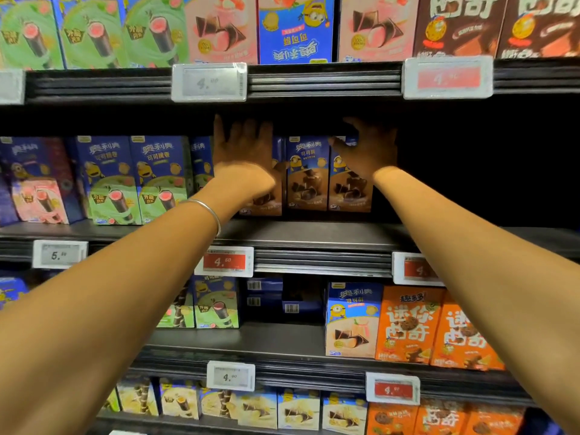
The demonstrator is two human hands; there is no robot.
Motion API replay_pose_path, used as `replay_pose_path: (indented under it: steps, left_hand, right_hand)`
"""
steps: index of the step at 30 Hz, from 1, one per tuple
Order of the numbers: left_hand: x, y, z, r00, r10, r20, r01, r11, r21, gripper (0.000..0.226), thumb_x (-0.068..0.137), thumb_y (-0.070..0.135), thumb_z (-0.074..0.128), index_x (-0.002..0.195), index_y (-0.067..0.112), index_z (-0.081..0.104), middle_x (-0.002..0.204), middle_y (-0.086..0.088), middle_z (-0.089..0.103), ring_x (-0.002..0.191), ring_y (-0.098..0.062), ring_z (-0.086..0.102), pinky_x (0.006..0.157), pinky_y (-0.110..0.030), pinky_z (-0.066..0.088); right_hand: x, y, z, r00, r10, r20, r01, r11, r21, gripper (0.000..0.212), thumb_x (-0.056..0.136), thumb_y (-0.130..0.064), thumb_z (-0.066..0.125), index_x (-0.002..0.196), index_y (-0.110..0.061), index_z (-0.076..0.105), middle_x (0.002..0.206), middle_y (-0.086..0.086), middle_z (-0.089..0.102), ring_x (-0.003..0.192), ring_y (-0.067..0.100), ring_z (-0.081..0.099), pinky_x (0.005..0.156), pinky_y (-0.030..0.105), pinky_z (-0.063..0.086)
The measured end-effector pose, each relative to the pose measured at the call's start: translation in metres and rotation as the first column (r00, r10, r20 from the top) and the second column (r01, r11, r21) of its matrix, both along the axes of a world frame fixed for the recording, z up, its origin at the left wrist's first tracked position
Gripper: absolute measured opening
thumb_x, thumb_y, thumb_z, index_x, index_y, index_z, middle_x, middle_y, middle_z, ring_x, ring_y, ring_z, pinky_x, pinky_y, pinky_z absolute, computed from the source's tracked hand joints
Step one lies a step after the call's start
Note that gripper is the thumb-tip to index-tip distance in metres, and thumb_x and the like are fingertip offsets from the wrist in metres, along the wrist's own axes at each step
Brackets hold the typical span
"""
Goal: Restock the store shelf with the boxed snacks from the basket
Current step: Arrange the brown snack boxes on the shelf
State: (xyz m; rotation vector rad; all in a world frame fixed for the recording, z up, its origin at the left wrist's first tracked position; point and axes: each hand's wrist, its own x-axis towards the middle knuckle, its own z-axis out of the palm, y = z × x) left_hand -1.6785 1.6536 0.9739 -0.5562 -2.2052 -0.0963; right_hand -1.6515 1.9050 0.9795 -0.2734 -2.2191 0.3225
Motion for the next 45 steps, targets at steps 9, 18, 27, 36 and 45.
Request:
replay_pose_path:
  steps: [9,18,27,36,45]
  left_hand:
    - [-0.01,0.002,0.0,1.0,-0.001,0.012,0.002,0.999,-0.035,0.092,0.091,0.066,0.061,0.163,0.022,0.026,0.161,-0.014,0.04,0.152,-0.038,0.032,0.13,-0.059,0.001]
    - [0.021,-0.063,-0.032,0.982,-0.082,-0.171,0.117,0.972,0.204,0.051,0.088,0.041,0.056,0.117,0.001,0.067,0.115,-0.029,0.064,0.101,-0.049,0.062,0.082,-0.053,0.052]
    - [0.01,-0.141,-0.057,0.919,-0.273,-0.284,0.373,0.836,0.402,0.051,0.094,0.021,0.069,0.136,-0.003,0.056,0.146,-0.031,0.042,0.142,-0.047,0.039,0.118,-0.047,0.036]
    - [-0.012,-0.188,-0.077,0.98,-0.191,-0.059,0.171,0.648,0.742,0.107,0.086,0.048,0.08,0.163,0.004,0.02,0.166,-0.029,0.008,0.158,-0.043,0.008,0.128,-0.045,0.014]
    - [-0.025,-0.186,-0.081,0.947,-0.253,0.2,0.031,0.687,0.726,0.132,0.073,0.075,0.078,0.165,0.02,0.002,0.17,-0.027,-0.007,0.159,-0.044,-0.002,0.125,-0.058,0.02]
  right_hand:
    - [-0.002,-0.012,-0.008,0.998,-0.05,-0.025,0.052,0.996,0.07,0.044,0.095,-0.055,0.055,0.135,-0.036,0.057,0.147,0.005,0.053,0.139,0.042,0.036,0.114,0.053,0.028]
    - [0.014,-0.087,-0.006,0.953,0.124,-0.276,-0.148,0.987,-0.068,0.04,0.09,-0.052,0.058,0.122,-0.03,0.067,0.128,0.001,0.066,0.124,0.025,0.055,0.1,0.033,0.044]
    - [-0.007,-0.188,0.008,0.924,0.382,0.015,-0.379,0.921,-0.088,0.065,0.089,-0.063,0.059,0.141,-0.025,0.05,0.147,0.005,0.05,0.134,0.028,0.046,0.108,0.031,0.037]
    - [-0.034,-0.212,-0.002,0.993,0.02,0.115,-0.037,0.989,0.146,0.068,0.076,-0.08,0.052,0.124,-0.033,0.061,0.148,0.007,0.045,0.14,0.039,0.026,0.115,0.055,0.018]
    - [-0.034,-0.226,-0.001,0.99,-0.1,0.105,0.084,0.986,0.144,0.044,0.082,-0.056,0.062,0.114,-0.027,0.07,0.15,0.008,0.038,0.138,0.04,0.023,0.112,0.054,0.016]
